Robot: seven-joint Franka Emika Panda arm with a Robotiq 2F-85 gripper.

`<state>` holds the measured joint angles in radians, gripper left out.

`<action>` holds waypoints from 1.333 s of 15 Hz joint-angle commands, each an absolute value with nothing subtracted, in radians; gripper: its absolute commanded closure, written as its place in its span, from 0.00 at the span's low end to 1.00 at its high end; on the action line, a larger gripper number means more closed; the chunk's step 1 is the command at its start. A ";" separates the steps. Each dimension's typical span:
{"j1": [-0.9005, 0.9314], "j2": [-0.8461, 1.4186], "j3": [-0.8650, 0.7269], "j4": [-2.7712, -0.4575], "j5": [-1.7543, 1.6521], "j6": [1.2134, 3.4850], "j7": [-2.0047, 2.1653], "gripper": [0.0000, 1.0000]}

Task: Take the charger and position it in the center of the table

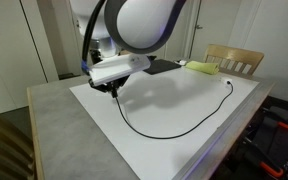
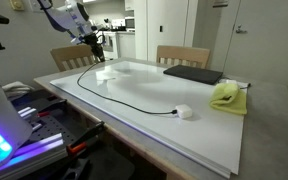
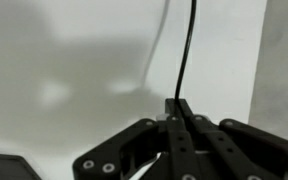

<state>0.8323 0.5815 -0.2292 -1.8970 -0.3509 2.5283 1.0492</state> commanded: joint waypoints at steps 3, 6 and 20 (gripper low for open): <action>0.828 0.509 -0.258 -1.967 -0.488 2.379 1.363 0.99; 0.777 0.564 -0.198 -1.901 -0.506 2.395 1.333 0.96; 0.734 0.519 -0.164 -1.892 -0.614 1.899 1.717 0.99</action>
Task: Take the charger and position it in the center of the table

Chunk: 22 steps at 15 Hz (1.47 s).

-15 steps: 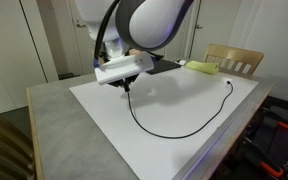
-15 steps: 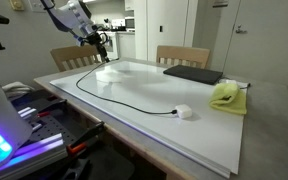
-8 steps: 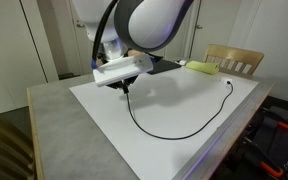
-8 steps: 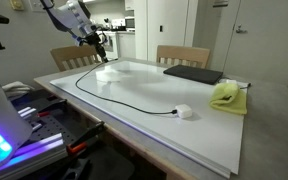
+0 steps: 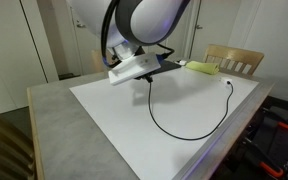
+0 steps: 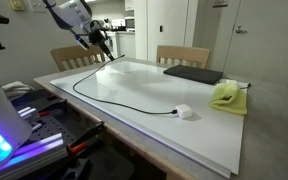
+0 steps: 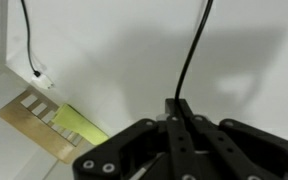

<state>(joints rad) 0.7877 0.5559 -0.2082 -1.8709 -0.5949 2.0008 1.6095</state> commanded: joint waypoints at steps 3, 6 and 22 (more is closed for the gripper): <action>0.676 0.543 -0.098 -1.863 -0.636 1.882 1.732 0.96; 0.653 0.545 -0.068 -1.862 -0.644 1.884 1.732 0.96; 0.300 0.364 0.012 -2.241 -0.556 2.343 1.898 0.99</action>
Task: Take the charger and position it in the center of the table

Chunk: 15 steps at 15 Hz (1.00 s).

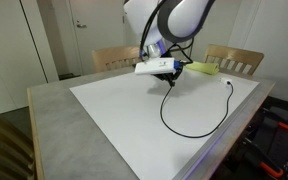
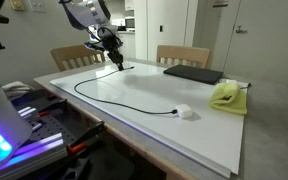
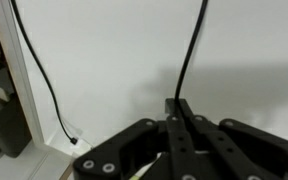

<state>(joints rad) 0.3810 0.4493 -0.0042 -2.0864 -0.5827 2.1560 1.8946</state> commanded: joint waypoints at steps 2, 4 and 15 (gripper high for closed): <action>0.324 0.416 0.000 -2.172 -0.568 2.294 1.895 0.99; 0.309 0.408 -0.004 -2.192 -0.569 2.314 1.894 0.96; 0.254 0.405 -0.004 -2.247 -0.426 2.611 1.710 0.99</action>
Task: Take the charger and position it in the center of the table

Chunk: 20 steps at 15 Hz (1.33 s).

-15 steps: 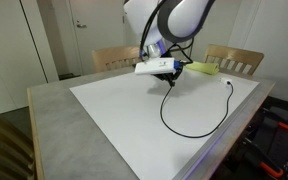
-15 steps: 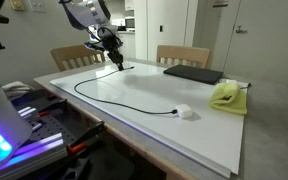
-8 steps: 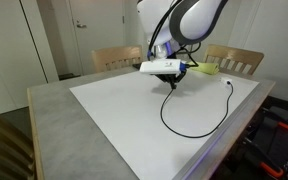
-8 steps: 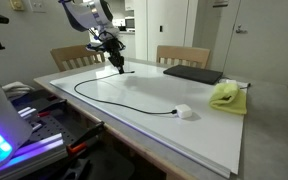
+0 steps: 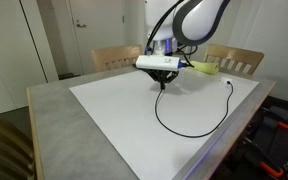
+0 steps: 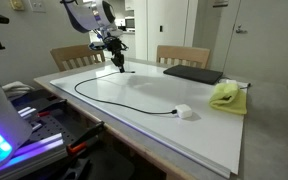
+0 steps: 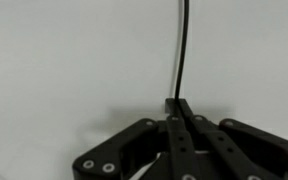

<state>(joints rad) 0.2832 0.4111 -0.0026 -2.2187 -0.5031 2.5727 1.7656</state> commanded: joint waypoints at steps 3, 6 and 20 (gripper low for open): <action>0.255 0.413 -0.025 -2.231 -0.299 2.509 1.763 0.99; 0.265 0.413 -0.035 -2.230 -0.258 2.502 1.754 0.96; 0.223 0.433 -0.030 -2.205 0.003 2.412 2.082 0.99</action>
<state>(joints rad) 0.2472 0.4280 -0.0388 -2.2073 -0.0738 2.4180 2.0220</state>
